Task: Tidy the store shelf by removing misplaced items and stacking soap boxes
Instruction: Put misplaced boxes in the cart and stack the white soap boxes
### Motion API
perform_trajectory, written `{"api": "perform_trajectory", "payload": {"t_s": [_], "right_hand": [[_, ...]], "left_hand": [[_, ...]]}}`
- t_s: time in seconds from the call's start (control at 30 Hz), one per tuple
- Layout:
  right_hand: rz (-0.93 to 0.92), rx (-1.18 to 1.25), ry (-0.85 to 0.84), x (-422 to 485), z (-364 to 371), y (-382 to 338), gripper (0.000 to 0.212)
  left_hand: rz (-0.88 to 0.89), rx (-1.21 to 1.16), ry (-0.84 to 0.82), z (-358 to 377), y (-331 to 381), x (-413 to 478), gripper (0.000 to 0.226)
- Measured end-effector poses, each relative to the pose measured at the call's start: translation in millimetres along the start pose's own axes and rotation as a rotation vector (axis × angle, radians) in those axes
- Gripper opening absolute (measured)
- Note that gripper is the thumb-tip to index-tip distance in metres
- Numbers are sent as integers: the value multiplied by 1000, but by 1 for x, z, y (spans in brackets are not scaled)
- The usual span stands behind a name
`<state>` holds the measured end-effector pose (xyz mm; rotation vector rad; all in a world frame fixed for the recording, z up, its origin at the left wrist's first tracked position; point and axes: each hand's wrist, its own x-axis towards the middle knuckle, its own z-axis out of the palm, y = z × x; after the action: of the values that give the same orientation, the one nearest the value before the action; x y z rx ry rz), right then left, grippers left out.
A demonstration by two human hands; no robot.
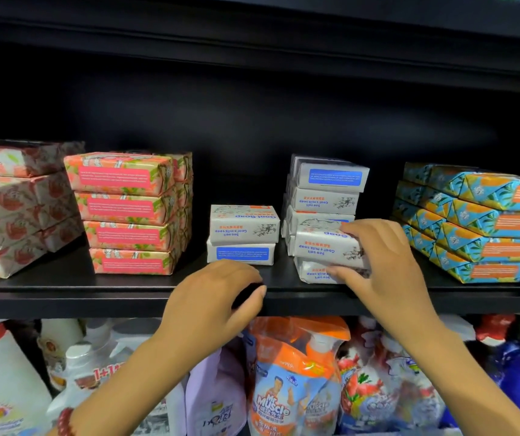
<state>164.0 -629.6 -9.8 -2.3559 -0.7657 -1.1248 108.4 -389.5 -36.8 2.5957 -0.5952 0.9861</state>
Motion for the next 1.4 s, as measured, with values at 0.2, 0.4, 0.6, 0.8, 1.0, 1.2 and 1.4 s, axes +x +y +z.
{"api": "perform_trajectory", "payload": {"t_s": [0.2,0.4,0.6,0.8,1.0,1.2,1.4], "right_hand": [[-171,-23,136,-4,-8,-11,32],[-432,-28,331,-3,-16,-39,25],[-420,47,262,-2,-5,-47,34],[52,505,17,2,-20,-53,72],[192,713,-141,13,-26,-62,68],[140,736,-52,12,-24,-70,44],[150,775,52,5,-19,-75,44]], "left_hand": [[-197,-299,97,-9,5,5,42],[-698,-1295,-38,-36,29,31,56],[-617,-1411,-47,-35,33,24,24],[-424,-1081,201,-34,31,17,24],[-286,-1100,167,-32,29,13,43],[-249,-1080,199,-35,20,13,45],[-206,-1057,219,-39,17,15,48]]}}
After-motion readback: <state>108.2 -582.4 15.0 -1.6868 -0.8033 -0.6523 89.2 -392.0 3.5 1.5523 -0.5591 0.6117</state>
